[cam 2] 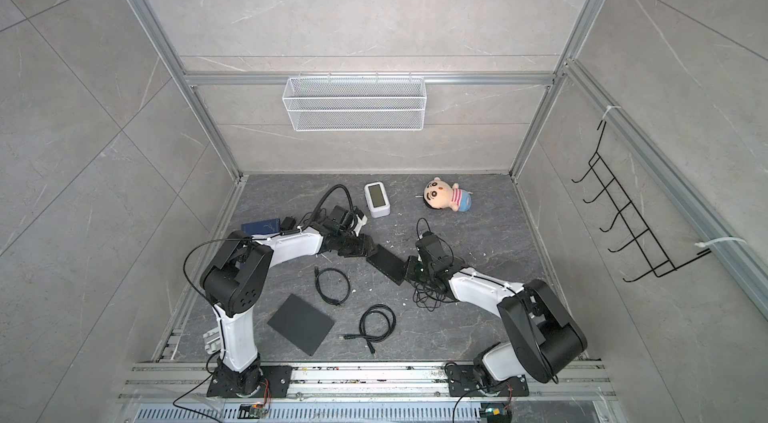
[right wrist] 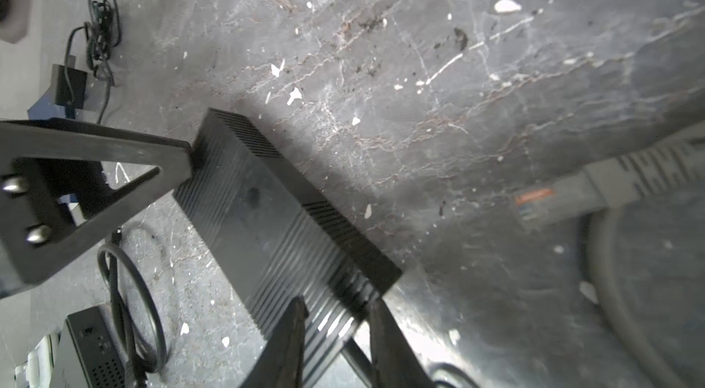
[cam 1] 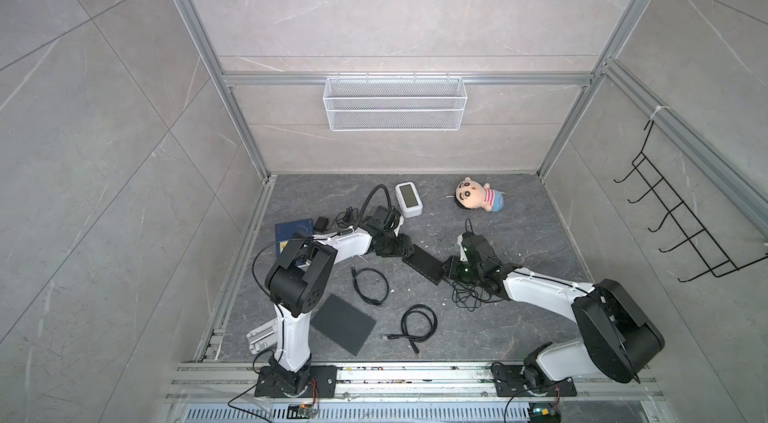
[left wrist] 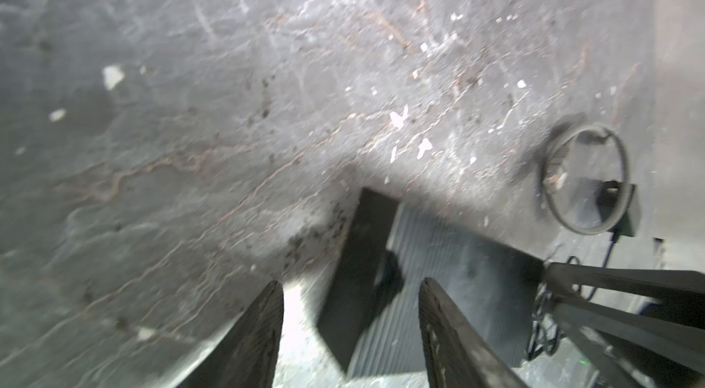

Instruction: Insert the plug into the switch port

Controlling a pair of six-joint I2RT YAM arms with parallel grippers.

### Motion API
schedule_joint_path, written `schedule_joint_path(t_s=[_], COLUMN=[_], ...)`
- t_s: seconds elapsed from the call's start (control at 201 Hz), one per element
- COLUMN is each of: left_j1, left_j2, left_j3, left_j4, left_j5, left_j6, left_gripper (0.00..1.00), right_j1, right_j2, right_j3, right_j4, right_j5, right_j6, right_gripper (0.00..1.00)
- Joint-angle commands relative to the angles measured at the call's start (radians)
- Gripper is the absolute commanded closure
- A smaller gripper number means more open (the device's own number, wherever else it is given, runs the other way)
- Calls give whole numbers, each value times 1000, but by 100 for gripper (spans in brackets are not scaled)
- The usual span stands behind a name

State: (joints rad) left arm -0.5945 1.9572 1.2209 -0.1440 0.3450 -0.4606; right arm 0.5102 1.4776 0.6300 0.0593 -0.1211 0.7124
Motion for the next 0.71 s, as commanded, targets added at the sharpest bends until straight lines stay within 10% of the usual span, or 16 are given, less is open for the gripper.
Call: schedule_joint_path(t_s=[0.0,0.702], left_j1=[-17,-23], left_j2=[22,4], left_j3=[26,20], left_j4=[47,-22], left_j5=[59,28], left_j6=[-2,21], left_gripper=[41,42], right_j1=[3,-14], right_j2=[40,83], right_j3=[46,228], right_j4=[30,-166], right_j5=[7,118], right_j6=[5,-200], right_gripper=[68,66])
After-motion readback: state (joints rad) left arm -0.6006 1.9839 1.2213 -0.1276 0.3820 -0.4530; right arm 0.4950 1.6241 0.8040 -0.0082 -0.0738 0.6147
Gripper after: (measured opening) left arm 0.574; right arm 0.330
